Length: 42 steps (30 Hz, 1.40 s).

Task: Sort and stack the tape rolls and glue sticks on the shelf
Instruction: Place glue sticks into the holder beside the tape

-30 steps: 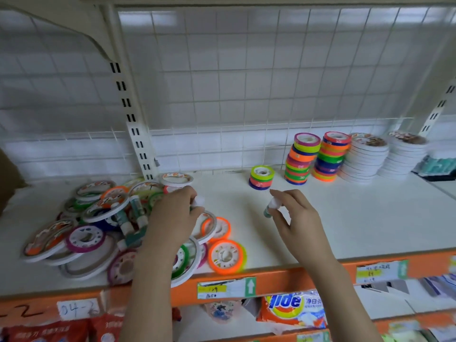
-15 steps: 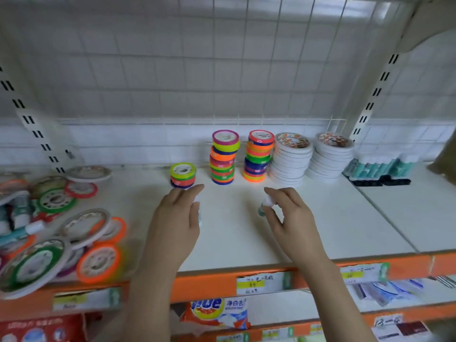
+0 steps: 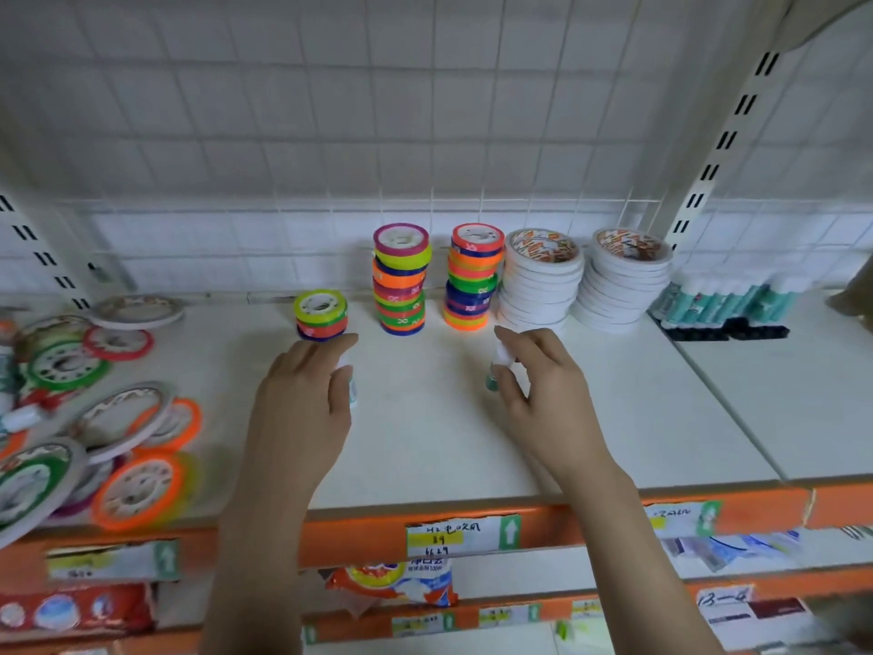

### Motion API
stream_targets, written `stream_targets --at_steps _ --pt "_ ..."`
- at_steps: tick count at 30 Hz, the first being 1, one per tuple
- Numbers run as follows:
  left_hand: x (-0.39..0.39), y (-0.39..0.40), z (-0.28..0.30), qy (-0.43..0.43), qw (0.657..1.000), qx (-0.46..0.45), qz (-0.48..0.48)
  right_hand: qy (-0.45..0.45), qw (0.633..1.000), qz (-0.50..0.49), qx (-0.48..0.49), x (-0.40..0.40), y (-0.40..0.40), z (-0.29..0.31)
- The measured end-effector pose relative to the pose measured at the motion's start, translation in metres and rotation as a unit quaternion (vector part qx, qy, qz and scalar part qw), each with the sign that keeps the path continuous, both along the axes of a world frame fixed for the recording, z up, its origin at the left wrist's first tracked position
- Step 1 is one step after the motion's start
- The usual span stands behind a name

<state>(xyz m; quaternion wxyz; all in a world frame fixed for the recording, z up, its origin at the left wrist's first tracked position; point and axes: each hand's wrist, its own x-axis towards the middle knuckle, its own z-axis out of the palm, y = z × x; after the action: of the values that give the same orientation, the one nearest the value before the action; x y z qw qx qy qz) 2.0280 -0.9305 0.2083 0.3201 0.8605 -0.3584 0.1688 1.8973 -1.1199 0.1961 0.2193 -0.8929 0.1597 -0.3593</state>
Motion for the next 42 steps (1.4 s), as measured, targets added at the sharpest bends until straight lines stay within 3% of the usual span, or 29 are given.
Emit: stream_targets --at_steps 11,16,25,42 --pt "-0.032 -0.068 -0.008 0.008 1.000 -0.005 -0.011 -0.022 0.999 -0.016 0.016 -0.042 -0.067 -0.002" --pt "-0.085 -0.133 -0.011 0.006 1.000 -0.002 0.006 -0.022 1.000 0.022 0.003 -0.085 -0.135 0.006" --pt "-0.182 -0.243 -0.006 0.012 0.998 -0.013 -0.052 0.002 0.998 0.060 0.004 -0.155 -0.234 0.008" --pt "-0.163 -0.294 0.019 -0.022 0.998 -0.007 -0.056 0.040 0.996 -0.038 -0.076 -0.130 -0.354 0.044"
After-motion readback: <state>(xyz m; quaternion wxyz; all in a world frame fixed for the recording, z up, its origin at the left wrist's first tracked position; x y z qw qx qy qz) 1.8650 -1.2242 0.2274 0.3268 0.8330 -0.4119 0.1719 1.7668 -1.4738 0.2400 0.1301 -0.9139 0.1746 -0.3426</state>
